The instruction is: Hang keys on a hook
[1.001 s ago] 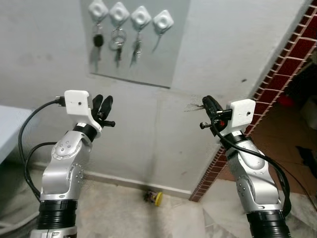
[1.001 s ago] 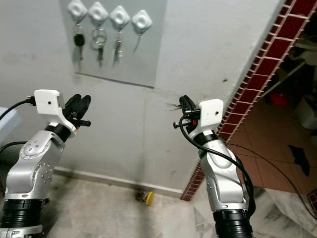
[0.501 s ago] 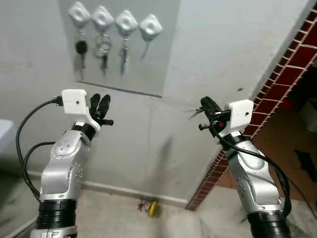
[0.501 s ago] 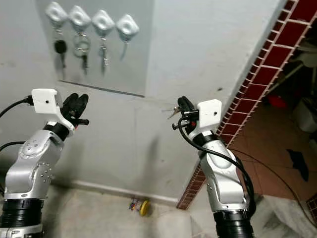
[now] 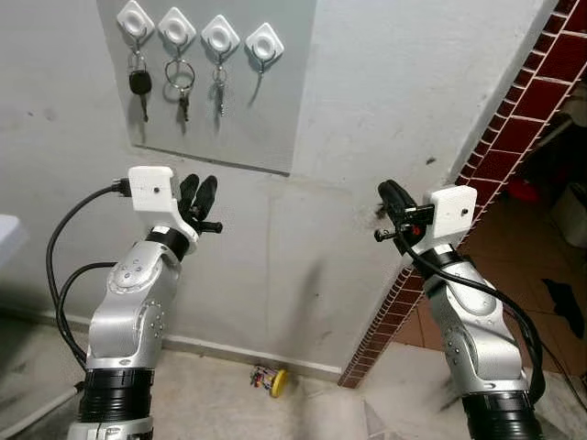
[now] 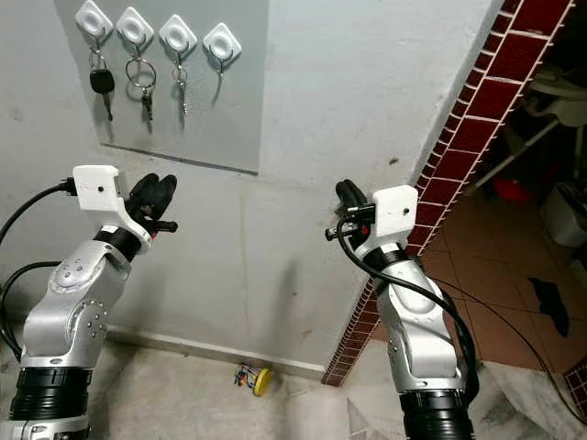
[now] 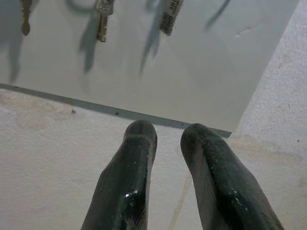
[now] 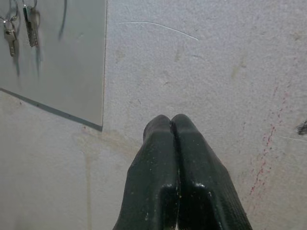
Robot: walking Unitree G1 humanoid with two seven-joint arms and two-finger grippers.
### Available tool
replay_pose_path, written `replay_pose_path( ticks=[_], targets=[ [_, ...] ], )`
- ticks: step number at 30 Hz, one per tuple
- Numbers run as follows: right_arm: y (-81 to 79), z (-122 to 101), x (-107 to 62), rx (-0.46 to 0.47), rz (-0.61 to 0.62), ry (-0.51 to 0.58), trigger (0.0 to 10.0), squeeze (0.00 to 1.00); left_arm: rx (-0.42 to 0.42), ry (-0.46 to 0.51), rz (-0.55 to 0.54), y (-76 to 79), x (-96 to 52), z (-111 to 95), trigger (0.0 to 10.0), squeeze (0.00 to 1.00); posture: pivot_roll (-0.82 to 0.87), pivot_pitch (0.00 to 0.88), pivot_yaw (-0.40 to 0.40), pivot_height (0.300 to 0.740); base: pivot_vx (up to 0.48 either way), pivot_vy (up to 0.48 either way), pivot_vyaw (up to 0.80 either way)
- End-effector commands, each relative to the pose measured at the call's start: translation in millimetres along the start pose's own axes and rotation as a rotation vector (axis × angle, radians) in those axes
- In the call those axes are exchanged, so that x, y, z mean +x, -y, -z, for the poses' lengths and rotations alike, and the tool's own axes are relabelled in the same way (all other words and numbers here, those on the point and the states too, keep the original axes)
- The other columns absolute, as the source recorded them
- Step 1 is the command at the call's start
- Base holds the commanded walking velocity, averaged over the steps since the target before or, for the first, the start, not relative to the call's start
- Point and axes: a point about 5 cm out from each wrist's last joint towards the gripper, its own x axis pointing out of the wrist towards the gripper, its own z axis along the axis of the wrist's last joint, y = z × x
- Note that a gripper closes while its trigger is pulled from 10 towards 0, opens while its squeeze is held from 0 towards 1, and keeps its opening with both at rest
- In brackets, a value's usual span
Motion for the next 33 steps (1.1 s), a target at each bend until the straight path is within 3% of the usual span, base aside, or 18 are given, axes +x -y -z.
replay_pose_path(
  ticks=[1,28,33],
  targets=[
    [-0.4,-6.3,0.7,-0.004,-0.004,0.024,10.0,0.0,-0.003,-0.014,0.011,2.1,1.3,0.3,10.0,0.0,-0.01,0.019,-0.088,0.74,0.0,0.296,0.0],
    [-2.1,-6.8,1.7,-0.002,-0.009,0.029,10.0,0.0,-0.003,-0.031,0.024,3.7,3.3,1.1,10.0,0.0,-0.01,0.016,-0.086,0.74,0.0,0.386,0.0],
    [-2.4,-6.2,1.9,0.006,-0.008,0.026,10.0,0.0,0.011,-0.033,0.023,3.9,2.8,1.6,10.0,0.0,-0.01,0.017,-0.086,0.74,0.0,0.049,0.0]
  ],
)
